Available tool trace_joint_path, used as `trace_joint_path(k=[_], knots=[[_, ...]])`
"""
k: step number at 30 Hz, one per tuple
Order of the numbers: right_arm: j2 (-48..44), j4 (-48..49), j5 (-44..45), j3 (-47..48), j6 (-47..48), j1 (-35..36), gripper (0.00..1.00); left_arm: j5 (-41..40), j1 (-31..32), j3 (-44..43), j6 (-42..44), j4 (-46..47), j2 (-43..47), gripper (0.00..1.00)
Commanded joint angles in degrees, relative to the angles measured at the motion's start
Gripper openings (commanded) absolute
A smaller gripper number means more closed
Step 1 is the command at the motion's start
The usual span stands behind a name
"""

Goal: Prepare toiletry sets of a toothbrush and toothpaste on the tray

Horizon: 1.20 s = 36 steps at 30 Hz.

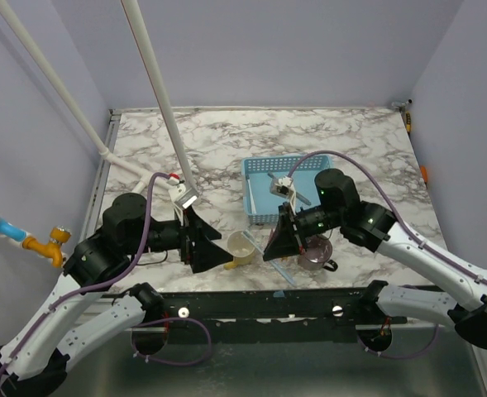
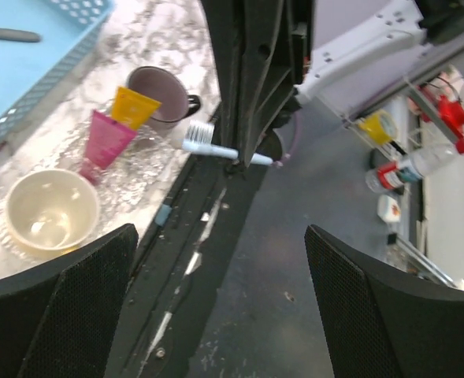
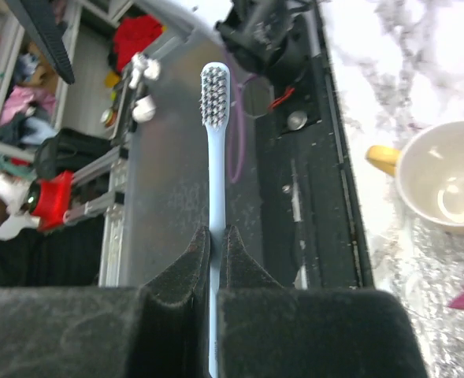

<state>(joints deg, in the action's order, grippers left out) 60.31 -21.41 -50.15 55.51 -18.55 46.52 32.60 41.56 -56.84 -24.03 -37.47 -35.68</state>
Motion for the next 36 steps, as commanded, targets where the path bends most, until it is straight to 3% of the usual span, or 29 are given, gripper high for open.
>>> trace_joint_path(k=[1, 9, 16, 36], knots=[[-0.02, 3.87, -8.10, -0.88, 0.26, 3.21, 0.00, 10.37, -0.36, 1.17, -1.87, 4.17, -0.64, 0.87], [4.50, 7.59, -8.09, 1.40, -0.70, 8.60, 0.00, 13.25, -0.35, 2.27, -2.60, 4.76, -0.92, 0.87], [6.36, 10.19, -6.81, 3.42, -1.66, 9.83, 0.00, 14.04, -0.36, 2.52, -2.78, 4.37, -0.69, 0.80], [8.84, 11.34, -3.44, 4.58, -2.70, 12.29, 0.00, 12.71, -0.38, 3.19, -3.39, 5.92, 0.05, 0.45]])
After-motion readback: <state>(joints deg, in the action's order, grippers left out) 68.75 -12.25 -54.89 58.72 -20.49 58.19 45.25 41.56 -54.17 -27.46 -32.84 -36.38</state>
